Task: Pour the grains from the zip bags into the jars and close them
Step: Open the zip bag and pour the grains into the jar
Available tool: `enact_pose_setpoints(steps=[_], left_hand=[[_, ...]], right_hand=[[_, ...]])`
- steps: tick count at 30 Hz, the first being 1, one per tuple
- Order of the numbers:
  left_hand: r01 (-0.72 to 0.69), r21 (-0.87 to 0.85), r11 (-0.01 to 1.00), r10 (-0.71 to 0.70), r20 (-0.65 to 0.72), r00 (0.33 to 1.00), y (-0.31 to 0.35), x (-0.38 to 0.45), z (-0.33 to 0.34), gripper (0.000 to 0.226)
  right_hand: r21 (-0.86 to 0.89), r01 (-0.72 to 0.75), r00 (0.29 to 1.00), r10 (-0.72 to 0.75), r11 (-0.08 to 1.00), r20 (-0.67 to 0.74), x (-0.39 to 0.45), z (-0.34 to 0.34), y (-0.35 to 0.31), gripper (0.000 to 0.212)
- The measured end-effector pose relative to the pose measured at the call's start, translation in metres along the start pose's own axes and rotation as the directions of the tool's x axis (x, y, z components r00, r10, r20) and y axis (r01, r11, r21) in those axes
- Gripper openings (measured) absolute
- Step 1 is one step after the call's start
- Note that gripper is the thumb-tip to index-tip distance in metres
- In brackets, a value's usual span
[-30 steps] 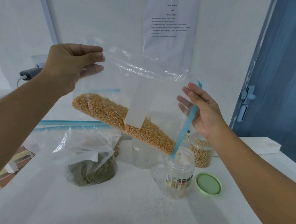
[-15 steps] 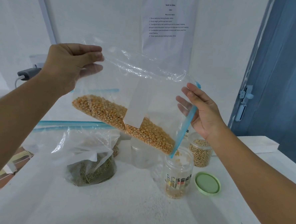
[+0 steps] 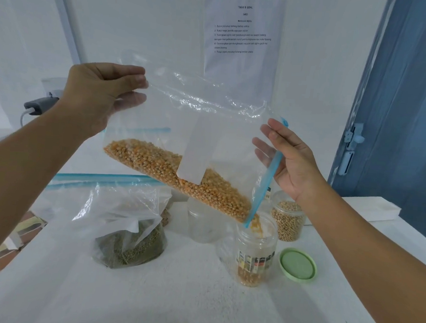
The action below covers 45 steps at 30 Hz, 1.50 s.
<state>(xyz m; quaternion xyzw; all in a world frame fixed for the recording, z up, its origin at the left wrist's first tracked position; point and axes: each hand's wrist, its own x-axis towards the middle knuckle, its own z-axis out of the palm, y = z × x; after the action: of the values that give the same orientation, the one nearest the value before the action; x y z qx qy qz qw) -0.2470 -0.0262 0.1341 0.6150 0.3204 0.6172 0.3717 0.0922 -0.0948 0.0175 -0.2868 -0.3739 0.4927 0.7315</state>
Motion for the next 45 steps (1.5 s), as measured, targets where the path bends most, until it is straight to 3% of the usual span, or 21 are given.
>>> enact_pose_setpoints(steps=[14, 27, 40, 45], left_hand=[[0.009, -0.005, 1.000, -0.009, -0.017, 1.000, -0.0059, 0.0028, -0.0042, 0.027], [0.030, -0.018, 0.999, -0.030, -0.011, 0.999, -0.0075, 0.0008, -0.0024, 0.011], [0.033, -0.037, 0.999, -0.033, -0.011, 0.999, -0.0016, -0.0029, -0.0036, 0.013], [0.019, -0.042, 0.999, -0.018, 0.009, 1.000, 0.0012, -0.0046, -0.0033, 0.023]], right_hand=[[-0.004, -0.006, 1.000, 0.006, 1.000, 0.012, 0.0025, 0.0039, -0.0012, 0.024], [-0.016, 0.002, 1.000, -0.002, 1.000, -0.002, -0.0001, 0.0024, -0.0019, 0.024], [-0.008, -0.003, 1.000, 0.003, 1.000, -0.001, -0.0011, 0.0053, -0.0026, 0.023], [-0.004, 0.004, 1.000, -0.004, 1.000, -0.002, -0.0015, 0.0050, -0.0034, 0.024]])
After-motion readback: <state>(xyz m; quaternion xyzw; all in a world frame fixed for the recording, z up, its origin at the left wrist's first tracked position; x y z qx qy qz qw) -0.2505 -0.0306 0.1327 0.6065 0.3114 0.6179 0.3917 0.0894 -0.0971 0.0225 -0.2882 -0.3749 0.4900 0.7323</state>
